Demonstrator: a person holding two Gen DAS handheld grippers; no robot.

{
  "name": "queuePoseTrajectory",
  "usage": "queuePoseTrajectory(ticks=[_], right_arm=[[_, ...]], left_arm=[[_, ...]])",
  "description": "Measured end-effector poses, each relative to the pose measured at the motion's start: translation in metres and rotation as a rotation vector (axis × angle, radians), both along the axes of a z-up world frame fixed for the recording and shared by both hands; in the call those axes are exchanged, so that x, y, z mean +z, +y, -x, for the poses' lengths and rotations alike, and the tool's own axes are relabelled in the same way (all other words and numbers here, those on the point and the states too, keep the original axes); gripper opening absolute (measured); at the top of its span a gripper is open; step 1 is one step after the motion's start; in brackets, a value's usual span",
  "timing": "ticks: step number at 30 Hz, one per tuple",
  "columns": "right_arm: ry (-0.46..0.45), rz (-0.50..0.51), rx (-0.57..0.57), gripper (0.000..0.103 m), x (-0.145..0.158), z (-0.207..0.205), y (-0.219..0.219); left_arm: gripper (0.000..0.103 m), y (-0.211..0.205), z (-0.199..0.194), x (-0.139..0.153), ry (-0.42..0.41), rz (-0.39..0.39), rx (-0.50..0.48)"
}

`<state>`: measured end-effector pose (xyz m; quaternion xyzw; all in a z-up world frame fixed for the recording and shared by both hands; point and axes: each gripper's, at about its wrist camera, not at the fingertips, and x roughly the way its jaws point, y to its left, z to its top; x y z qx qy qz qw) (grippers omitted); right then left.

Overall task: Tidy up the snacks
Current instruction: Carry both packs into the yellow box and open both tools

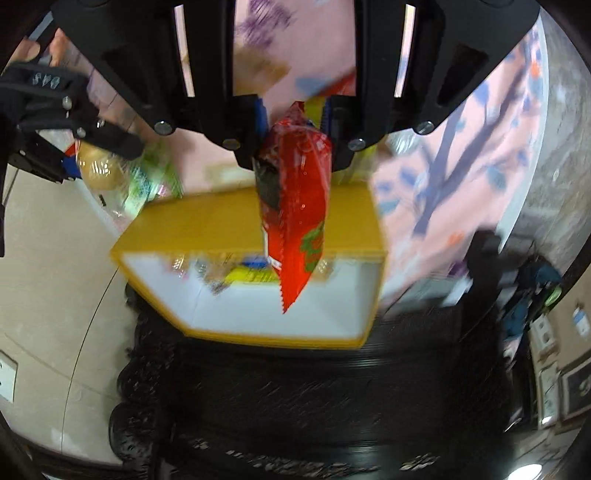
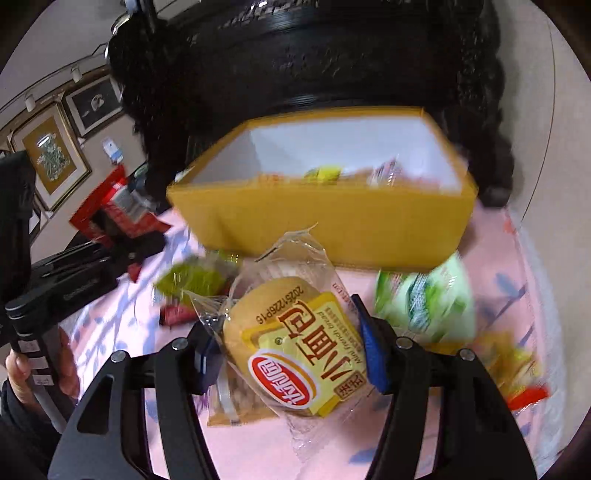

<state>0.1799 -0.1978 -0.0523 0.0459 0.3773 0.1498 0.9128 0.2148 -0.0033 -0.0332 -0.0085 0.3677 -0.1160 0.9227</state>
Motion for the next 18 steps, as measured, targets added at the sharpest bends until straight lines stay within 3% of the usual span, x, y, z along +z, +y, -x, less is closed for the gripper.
queuePoseTrajectory(ticks=[6, 10, 16, 18], right_arm=[[0.023, 0.002, -0.051, 0.062, 0.042, -0.079, -0.008], [0.046, 0.020, -0.104, 0.062, 0.050, -0.129, -0.012], [0.022, 0.011, -0.136, 0.063, 0.054, -0.161, -0.016], [-0.009, 0.020, -0.150, 0.067, 0.058, -0.167, -0.020]], left_arm=[[0.021, -0.028, -0.079, 0.028, 0.013, -0.024, 0.014], [0.021, -0.034, -0.127, 0.031, 0.068, 0.000, 0.044], [0.023, -0.037, -0.152, 0.032, 0.084, 0.012, 0.054], [0.059, -0.035, -0.153, 0.035, 0.080, 0.016, 0.077]])
